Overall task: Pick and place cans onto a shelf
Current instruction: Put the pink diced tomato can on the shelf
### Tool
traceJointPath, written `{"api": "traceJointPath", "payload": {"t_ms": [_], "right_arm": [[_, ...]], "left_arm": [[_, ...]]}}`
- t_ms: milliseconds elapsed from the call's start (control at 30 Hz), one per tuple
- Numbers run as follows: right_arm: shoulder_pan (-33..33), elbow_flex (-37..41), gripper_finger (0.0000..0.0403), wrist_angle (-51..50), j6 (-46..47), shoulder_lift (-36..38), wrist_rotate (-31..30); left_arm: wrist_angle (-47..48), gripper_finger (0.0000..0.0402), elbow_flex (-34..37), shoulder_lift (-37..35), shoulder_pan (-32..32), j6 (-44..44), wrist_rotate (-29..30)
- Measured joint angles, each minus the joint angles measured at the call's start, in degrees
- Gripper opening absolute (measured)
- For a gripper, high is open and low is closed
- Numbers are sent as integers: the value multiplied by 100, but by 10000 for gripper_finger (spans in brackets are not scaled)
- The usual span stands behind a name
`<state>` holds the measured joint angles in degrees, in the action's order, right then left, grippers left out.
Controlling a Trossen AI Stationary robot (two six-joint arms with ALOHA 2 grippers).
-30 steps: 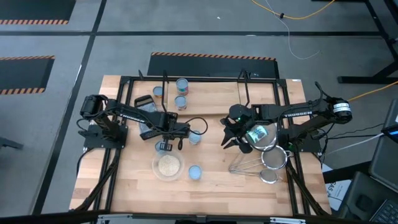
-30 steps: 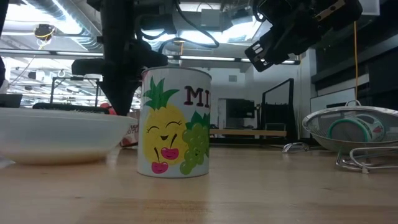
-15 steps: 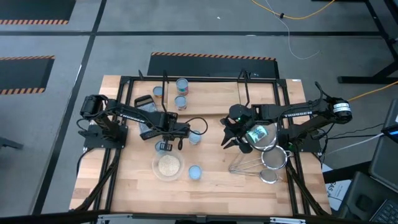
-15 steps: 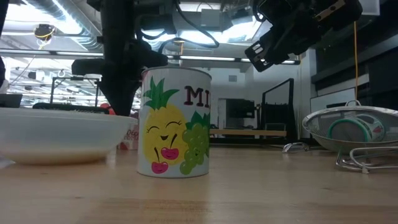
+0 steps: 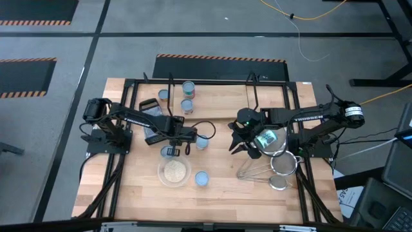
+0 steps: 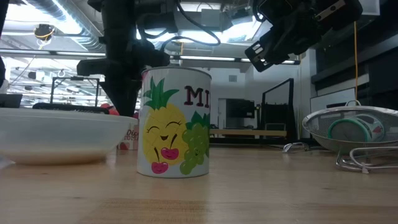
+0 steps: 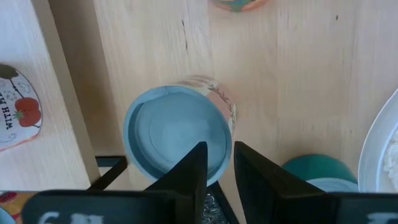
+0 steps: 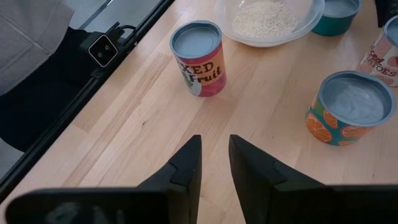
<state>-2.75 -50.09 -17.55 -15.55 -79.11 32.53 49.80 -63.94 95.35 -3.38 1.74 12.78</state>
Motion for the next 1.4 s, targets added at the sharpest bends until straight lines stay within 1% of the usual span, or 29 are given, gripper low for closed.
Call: {"api": "traceJointPath", "payload": {"t_ms": [167,333,467,600,667,733,900,1000,1133,1200,1300,1400], "right_arm": [[1,0,86,-1,0,0,2],[0,-2,86,-6,0,0,2],[0,-4,86,17,2,0,2],[0,-4,86,15,2,0,2],[0,-4,86,19,2,0,2],[1,-4,86,47,2,0,-3],[-1,-4,86,204,5,0,-2],[-1,-4,86,462,41,0,-4],[-1,-4,86,913,274,0,-69],[-1,-4,86,1119,334,0,-286],[-1,-4,86,1425,332,0,-716],[-15,-4,86,1805,330,0,-1130]], "left_arm": [[60,74,-2,-108,-9,-7,2],[119,72,-14,-584,-9,-29,7],[286,75,-17,-1232,-9,-175,8],[481,71,-8,-1902,-52,-518,14],[362,71,106,-2270,-145,-693,34],[22,73,428,-2636,-291,-782,50],[-1702,73,1756,-3487,-756,-1158,190],[-2585,71,2444,-3819,-982,-1331,201],[-3562,74,3119,-4027,-1179,-1368,324],[-4023,75,3365,-4053,-1212,-1366,327],[-4448,72,3629,-4064,-1208,-1364,334],[-4713,72,3795,-4063,-1204,-1335,515]]}}
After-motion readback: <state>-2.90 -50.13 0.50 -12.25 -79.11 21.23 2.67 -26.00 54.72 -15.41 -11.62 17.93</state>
